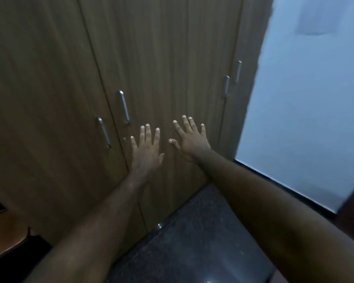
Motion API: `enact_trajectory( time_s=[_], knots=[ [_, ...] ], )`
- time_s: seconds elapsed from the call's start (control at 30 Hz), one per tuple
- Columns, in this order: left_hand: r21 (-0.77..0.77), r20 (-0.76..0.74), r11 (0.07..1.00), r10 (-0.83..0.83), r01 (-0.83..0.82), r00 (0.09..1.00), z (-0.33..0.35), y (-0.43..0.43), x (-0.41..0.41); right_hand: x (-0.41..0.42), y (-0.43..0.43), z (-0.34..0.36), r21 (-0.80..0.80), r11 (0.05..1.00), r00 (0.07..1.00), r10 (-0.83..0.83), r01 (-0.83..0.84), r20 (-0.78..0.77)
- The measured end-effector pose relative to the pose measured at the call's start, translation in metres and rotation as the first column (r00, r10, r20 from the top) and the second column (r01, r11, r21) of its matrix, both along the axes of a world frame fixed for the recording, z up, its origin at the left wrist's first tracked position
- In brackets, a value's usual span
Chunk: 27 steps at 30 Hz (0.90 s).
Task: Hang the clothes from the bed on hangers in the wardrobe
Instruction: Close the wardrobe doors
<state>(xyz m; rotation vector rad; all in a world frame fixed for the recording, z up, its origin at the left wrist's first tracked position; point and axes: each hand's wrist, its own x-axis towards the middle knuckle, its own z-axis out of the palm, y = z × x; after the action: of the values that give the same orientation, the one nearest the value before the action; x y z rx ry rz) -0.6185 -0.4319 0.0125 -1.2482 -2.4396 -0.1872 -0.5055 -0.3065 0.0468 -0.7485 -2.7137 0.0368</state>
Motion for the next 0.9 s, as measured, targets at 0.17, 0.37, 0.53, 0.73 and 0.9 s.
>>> enact_trajectory(
  time_s=[0.17, 0.37, 0.53, 0.73, 0.9],
  knots=[
    [-0.016, 0.106, 0.979, -0.202, 0.204, 0.974, -0.038, -0.004, 0.099, 0.105, -0.026, -0.039, -0.029, 0.988, 0.983, -0.147, 0.151, 0.105],
    [-0.037, 0.124, 0.936, -0.344, 0.35, 0.931, -0.061, 0.005, 0.19, 0.223, -0.046, -0.065, -0.053, 0.944, 0.937, -0.314, 0.325, 0.155],
    [-0.14, 0.095, 0.838, -0.518, 0.527, 0.85, -0.066, 0.023, 0.285, 0.337, -0.057, -0.08, -0.102, 0.855, 0.857, -0.49, 0.508, 0.16],
    [-0.186, 0.17, 0.647, -0.72, 0.74, 0.672, -0.085, 0.031, 0.427, 0.504, -0.086, -0.117, -0.159, 0.66, 0.678, -0.702, 0.735, 0.218],
    [-0.299, 0.243, 0.504, -0.781, 0.81, 0.576, -0.119, 0.011, 0.522, 0.613, -0.118, -0.148, -0.223, 0.5, 0.547, -0.79, 0.837, 0.277]
  ],
)
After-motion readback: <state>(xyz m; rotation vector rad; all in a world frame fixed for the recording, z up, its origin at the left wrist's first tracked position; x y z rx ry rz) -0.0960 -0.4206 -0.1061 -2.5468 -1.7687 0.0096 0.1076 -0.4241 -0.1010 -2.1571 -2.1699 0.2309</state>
